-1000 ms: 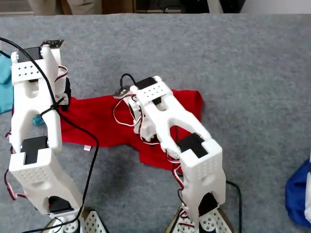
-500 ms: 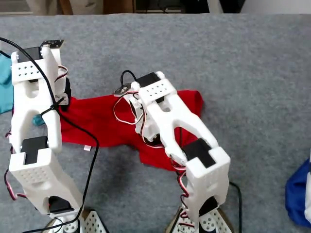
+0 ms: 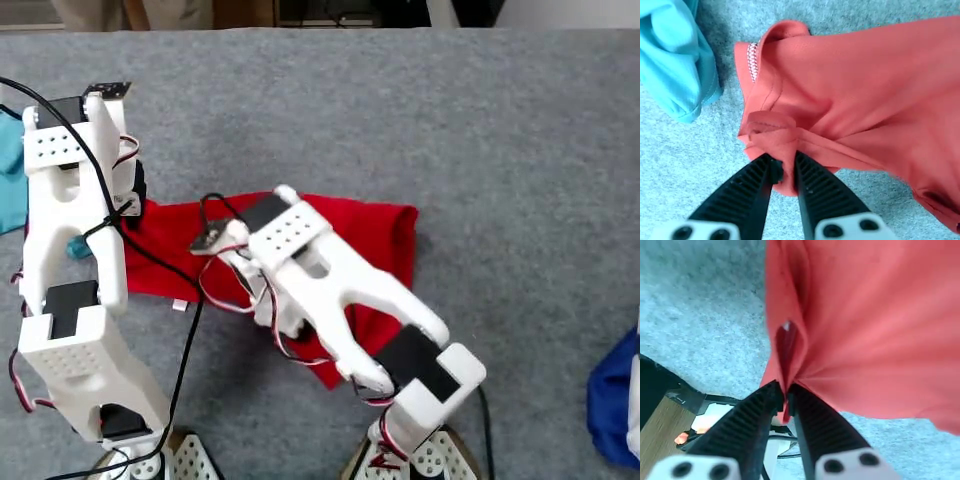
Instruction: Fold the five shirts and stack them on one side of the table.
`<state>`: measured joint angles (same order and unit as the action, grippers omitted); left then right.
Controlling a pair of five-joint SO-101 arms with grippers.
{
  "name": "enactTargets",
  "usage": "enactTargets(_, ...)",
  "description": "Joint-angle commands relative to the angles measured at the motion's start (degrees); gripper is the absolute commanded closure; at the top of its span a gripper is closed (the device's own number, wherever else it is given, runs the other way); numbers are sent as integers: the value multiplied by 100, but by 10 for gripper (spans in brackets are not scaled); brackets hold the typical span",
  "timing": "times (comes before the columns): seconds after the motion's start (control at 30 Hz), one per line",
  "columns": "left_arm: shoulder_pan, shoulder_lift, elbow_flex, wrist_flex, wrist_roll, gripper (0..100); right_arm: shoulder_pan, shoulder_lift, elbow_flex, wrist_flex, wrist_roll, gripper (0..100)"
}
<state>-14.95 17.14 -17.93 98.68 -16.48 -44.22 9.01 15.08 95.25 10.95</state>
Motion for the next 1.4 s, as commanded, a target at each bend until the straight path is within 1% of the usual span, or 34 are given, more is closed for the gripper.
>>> enactTargets(0.0, -70, -374, -18, 35, -26, 981, -101, -418, 426, -185, 9, 857)
enactTargets(0.1, -70, -374, -18, 35, -26, 981, -110, -435, 514, -123, 62, 726)
enactTargets(0.13, -70, -374, -18, 35, -26, 981, -119, -488, 497, -62, 70, 698)
enactTargets(0.17, -70, -374, -18, 35, -26, 981, -119, -593, 479, -26, 97, 691)
enactTargets(0.27, -70, -374, -18, 35, -26, 981, -22, -1086, 418, -26, 237, 720)
enactTargets(0.33, -70, -374, -18, 35, -26, 981, 251, -1376, 312, -53, 273, 761)
enactTargets(0.47, -70, -374, -18, 44, -26, 981, 1121, -1481, -66, -246, 624, 859)
enactTargets(0.53, -62, -374, -18, 44, -26, 981, 1543, -1305, -215, -492, 712, 882)
enactTargets(0.6, -62, -374, -18, 44, -26, 981, 1851, -1033, -400, -607, 782, 882)
enactTargets(0.7, -62, -374, -18, 44, -26, 981, 2114, -497, -804, -615, 747, 867)
enactTargets(0.87, -62, -374, -18, 44, -26, 981, 2536, 435, -1604, -615, 738, 759)
enactTargets(0.97, -62, -374, -18, 70, -26, 981, 2730, 892, -2114, -589, 738, 733)
enactTargets(1.07, -62, -374, -18, 114, -26, 981, 2809, 1323, -2492, -598, 738, 747)
enactTargets(1.17, -62, -374, -18, 114, -26, 981, 2791, 1763, -2844, -607, 738, 782)
enactTargets(1.27, -62, -374, -18, 114, -26, 981, 2826, 2193, -3248, -615, 484, 843)
enactTargets(1.37, -70, -374, -18, 114, -26, 981, 2958, 2510, -3662, -571, 378, 931)
